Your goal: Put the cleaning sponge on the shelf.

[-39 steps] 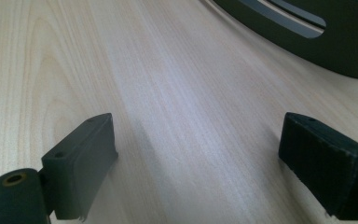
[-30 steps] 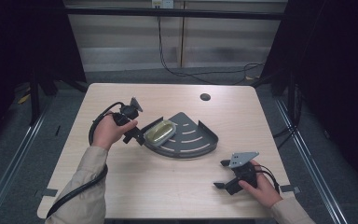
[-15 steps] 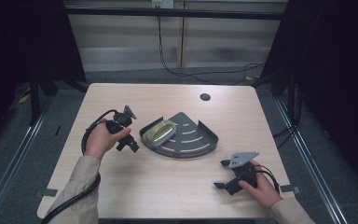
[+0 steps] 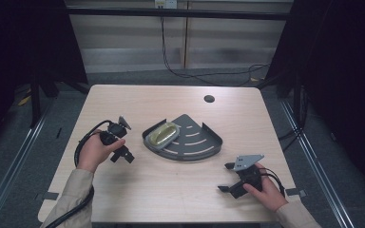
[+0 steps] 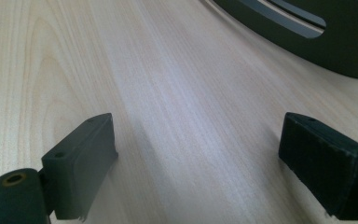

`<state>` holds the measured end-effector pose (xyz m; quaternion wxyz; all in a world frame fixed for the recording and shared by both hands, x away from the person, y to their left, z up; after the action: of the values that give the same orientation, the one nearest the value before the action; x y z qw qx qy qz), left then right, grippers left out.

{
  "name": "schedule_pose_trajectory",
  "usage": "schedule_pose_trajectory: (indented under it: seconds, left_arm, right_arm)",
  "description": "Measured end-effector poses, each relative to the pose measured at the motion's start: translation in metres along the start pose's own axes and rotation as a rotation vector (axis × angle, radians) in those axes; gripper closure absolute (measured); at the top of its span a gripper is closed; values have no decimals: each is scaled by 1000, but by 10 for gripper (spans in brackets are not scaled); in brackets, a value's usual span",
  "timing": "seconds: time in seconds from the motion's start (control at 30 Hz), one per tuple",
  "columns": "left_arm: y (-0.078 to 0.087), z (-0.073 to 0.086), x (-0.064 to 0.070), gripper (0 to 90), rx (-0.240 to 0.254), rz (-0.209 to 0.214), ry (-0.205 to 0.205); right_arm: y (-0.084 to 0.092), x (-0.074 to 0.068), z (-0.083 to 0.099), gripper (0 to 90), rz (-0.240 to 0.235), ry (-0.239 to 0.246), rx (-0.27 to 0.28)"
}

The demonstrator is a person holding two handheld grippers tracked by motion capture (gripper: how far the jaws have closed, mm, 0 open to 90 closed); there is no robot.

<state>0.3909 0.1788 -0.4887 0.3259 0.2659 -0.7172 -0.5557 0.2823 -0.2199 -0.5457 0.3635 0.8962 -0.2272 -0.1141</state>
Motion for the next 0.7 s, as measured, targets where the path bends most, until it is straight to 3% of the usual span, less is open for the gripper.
schedule_pose_trajectory:
  seconds: [0.7]
  left_arm:
    - [-13,36,-18,202,48,12,44]
  right_arm:
    - [0,0,0,103,0,0,1]
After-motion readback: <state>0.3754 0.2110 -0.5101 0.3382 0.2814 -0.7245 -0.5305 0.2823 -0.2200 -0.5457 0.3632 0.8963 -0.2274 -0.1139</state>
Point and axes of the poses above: each handheld gripper's, and its own axes: y roughly backward along the jaws, z roughly out of its underside, x roughly to its right, the point moved 5 cm from there along -y, roughly forward along the jaws, and after that the axes turned 1 degree about -x, right-handed, at the moved point
